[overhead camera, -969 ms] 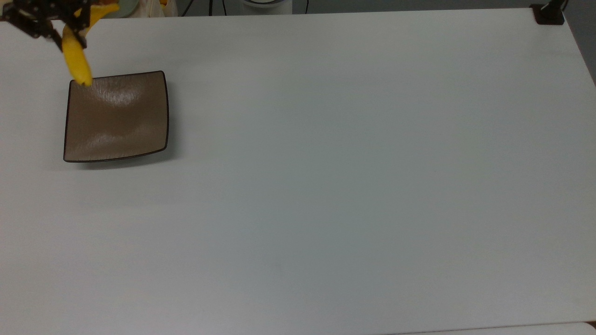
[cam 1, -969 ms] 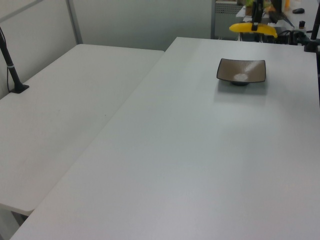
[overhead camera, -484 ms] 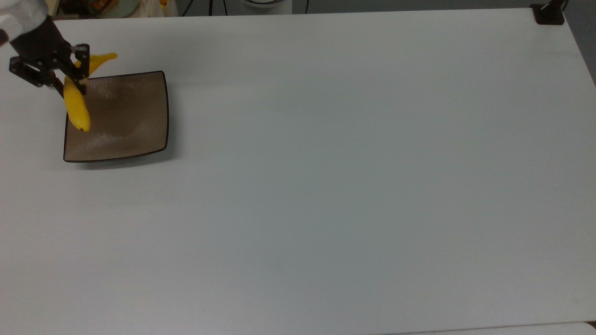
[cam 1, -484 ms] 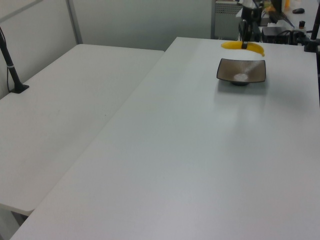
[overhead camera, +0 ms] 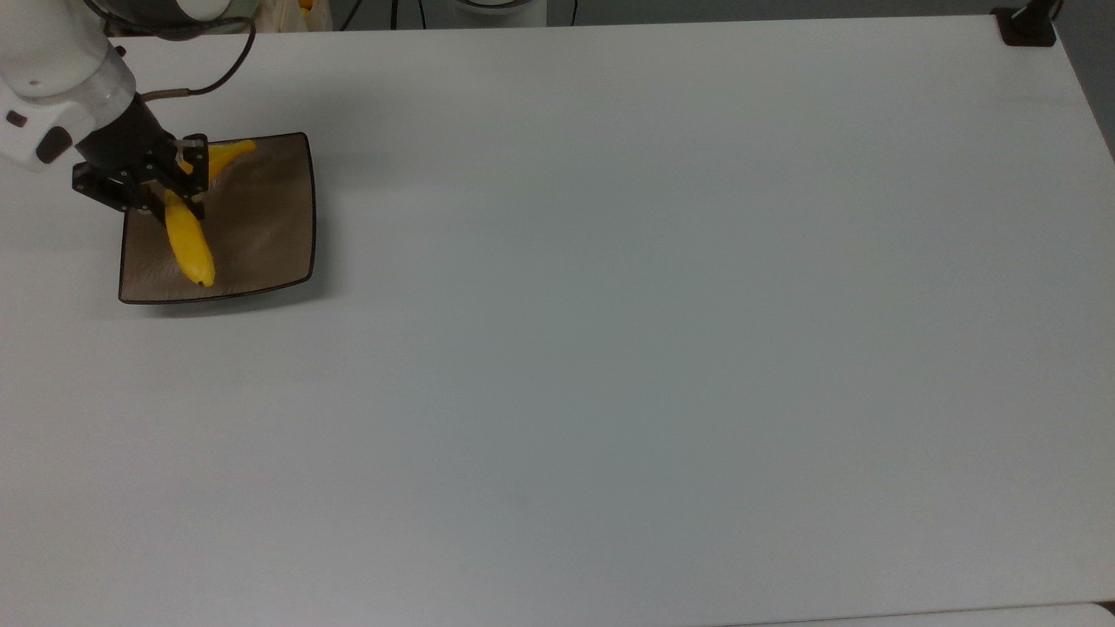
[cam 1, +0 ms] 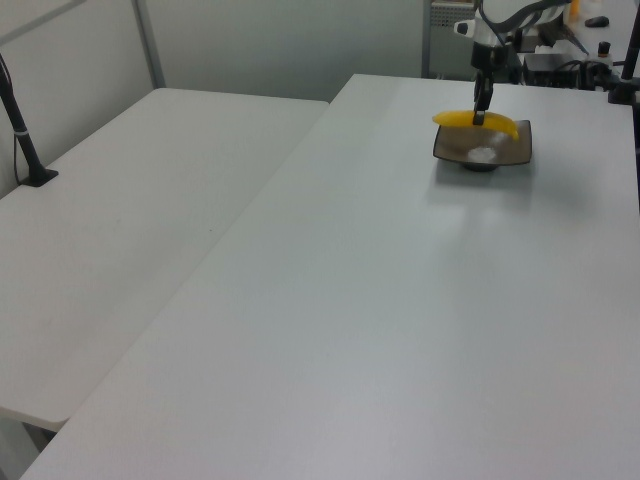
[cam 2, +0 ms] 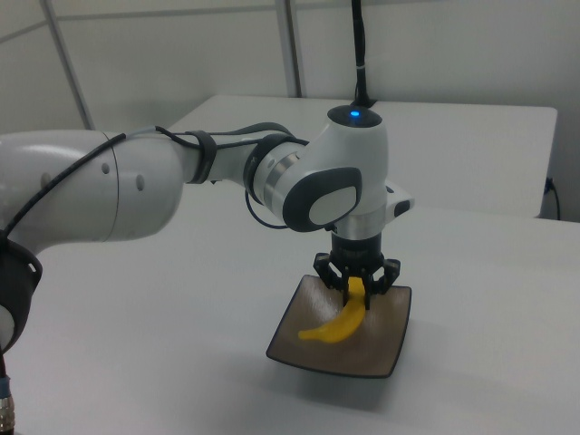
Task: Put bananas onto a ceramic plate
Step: 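Lower the banana onto the plate surface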
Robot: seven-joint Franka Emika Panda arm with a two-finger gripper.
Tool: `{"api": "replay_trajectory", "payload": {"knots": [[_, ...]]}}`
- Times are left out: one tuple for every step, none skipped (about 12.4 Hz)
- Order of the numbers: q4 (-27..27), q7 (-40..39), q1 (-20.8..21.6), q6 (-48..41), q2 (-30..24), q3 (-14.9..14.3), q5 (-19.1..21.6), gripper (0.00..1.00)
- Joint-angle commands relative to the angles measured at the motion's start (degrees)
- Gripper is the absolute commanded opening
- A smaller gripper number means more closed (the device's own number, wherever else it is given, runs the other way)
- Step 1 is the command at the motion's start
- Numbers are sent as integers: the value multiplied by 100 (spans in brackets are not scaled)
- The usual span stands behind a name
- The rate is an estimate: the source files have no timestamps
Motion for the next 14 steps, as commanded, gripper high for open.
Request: {"api": "replay_trajectory", "payload": {"knots": [[-214,-1,82,155,-25,-43,158,0],[-214,-9,82,155,-16,-43,254,0],[-214,-9,82,155,-15,-43,264,0],[-266,-9,108,164,-7,-43,273,0],[-293,-9,117,172,-7,-43,273,0],[-302,-9,108,181,-7,-43,273,0],[-302,-9,117,207,19,-43,273,0],[-311,-18,117,208,72,-43,273,0],[-311,-18,117,208,81,-52,273,0],[-319,-27,117,208,90,-52,264,0],[-319,-27,117,208,99,-52,264,0],[-319,-27,117,208,108,-52,264,0],[-319,-36,117,208,116,-52,264,0],[-328,-36,117,208,116,-52,264,1]]}}
